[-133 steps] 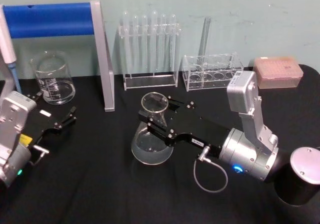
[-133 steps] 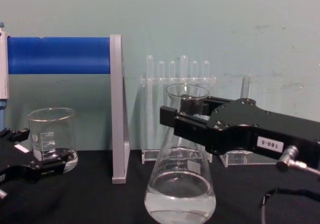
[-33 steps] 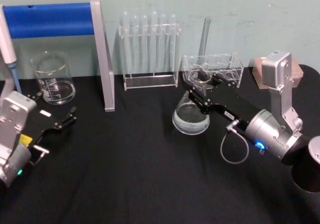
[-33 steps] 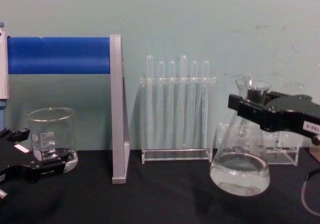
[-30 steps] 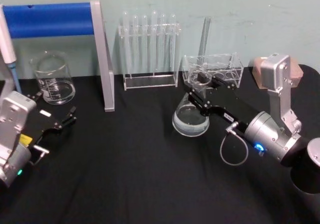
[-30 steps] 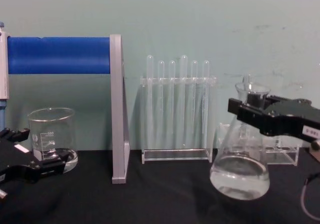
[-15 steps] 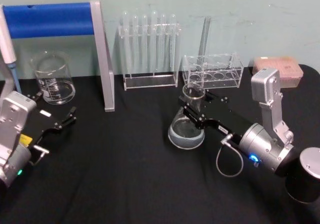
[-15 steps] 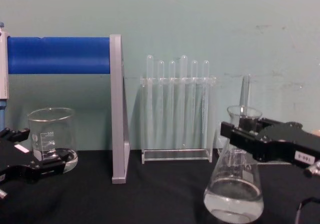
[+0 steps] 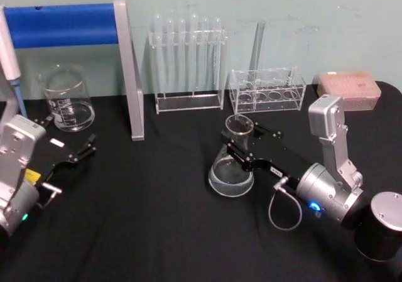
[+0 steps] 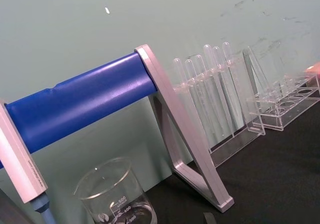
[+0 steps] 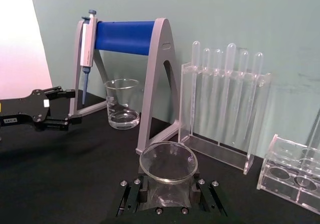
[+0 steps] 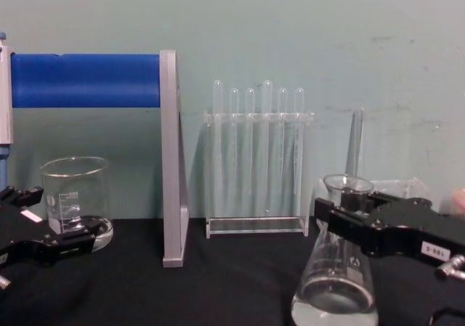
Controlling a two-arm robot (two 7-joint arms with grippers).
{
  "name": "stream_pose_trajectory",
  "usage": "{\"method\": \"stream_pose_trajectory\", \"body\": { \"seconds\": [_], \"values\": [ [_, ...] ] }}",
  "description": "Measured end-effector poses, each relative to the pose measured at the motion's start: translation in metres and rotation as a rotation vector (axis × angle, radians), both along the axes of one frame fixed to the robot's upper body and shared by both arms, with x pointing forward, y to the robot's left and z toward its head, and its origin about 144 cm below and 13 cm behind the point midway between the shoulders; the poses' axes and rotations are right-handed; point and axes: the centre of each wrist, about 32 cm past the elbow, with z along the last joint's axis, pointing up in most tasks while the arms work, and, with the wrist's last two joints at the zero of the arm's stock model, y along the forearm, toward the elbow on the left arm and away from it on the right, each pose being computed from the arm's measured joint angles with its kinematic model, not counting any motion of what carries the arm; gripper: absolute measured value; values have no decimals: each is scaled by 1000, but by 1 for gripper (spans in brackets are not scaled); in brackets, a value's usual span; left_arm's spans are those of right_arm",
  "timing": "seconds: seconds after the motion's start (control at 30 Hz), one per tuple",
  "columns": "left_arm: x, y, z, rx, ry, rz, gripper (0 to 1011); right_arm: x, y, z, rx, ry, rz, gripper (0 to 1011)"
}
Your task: Grasp the erlenmeyer flask with one hand, shake it three times, then place it back.
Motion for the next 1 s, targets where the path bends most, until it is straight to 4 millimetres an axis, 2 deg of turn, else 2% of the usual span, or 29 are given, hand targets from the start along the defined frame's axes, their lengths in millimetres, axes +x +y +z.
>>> {"method": "stream_pose_trajectory", "body": {
  "seconds": [1.0],
  "values": [
    [0, 0, 0, 0, 0, 0, 1001, -2, 3, -8, -23, 27, 16, 456]
  ]
}}
